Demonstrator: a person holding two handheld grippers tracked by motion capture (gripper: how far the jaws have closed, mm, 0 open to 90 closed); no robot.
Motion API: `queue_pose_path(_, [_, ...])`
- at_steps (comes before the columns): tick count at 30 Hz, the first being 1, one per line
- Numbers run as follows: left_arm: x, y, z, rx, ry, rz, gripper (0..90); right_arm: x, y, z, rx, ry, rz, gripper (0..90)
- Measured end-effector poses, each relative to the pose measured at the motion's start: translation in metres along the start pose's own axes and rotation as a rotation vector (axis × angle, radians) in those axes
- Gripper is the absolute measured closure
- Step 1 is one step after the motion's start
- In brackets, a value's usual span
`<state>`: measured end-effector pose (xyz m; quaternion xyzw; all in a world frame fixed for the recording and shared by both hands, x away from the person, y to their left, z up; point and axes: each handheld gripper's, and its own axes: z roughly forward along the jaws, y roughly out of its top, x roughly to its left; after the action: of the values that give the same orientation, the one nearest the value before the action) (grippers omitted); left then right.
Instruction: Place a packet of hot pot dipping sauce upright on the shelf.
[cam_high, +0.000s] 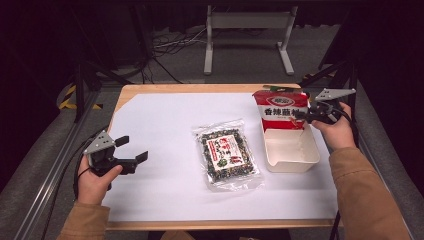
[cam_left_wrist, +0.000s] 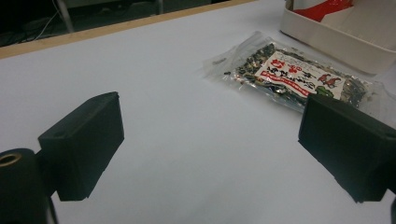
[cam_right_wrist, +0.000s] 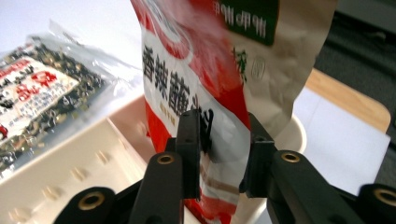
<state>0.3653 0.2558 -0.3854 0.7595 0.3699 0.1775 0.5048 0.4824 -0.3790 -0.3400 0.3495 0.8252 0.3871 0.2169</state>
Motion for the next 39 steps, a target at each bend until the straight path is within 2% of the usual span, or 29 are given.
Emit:
queue_pose_path(2, [0.0,0.0,0.0,-0.001,-0.002,0.001,7.4,0.0,-0.001,0.0,0.009,-0.003,0.003,73.5])
queue_pose_path(4, [0.0,0.0,0.001,0.002,-0.005,0.002,7.4,0.0,-0.003,0.002,0.056,-0.018,-0.004,79.2])
queue_pose_path(7, [-0.001,0.0,0.002,0.005,-0.006,0.002,7.5,0.0,-0.009,0.008,0.117,-0.024,0.004,82.4])
queue_pose_path(12, [-0.002,0.0,0.004,0.008,-0.006,0.006,7.4,-0.003,-0.021,0.013,0.113,-0.023,0.066,84.9])
queue_pose_path(17, [-0.002,0.0,0.007,0.015,-0.011,0.012,7.5,-0.002,-0.021,0.014,0.11,-0.028,0.065,84.5])
queue_pose_path(20, [-0.003,0.001,0.01,0.018,-0.017,0.014,7.4,0.0,-0.021,0.012,0.103,-0.037,0.066,78.6])
queue_pose_path(25, [-0.005,0.002,0.016,0.034,-0.028,0.012,7.1,0.005,-0.019,0.004,0.046,-0.088,0.096,67.0])
queue_pose_path(29, [-0.005,0.003,0.019,0.047,-0.036,0.025,7.1,0.008,-0.019,-0.007,0.02,-0.103,0.104,60.1])
queue_pose_path(34, [-0.006,0.005,0.02,0.056,-0.037,0.034,7.1,0.012,-0.019,-0.03,-0.021,-0.144,0.117,51.7])
queue_pose_path(39, [-0.008,0.008,0.022,0.059,-0.048,0.037,7.1,0.016,-0.018,-0.048,-0.032,-0.151,0.119,49.5])
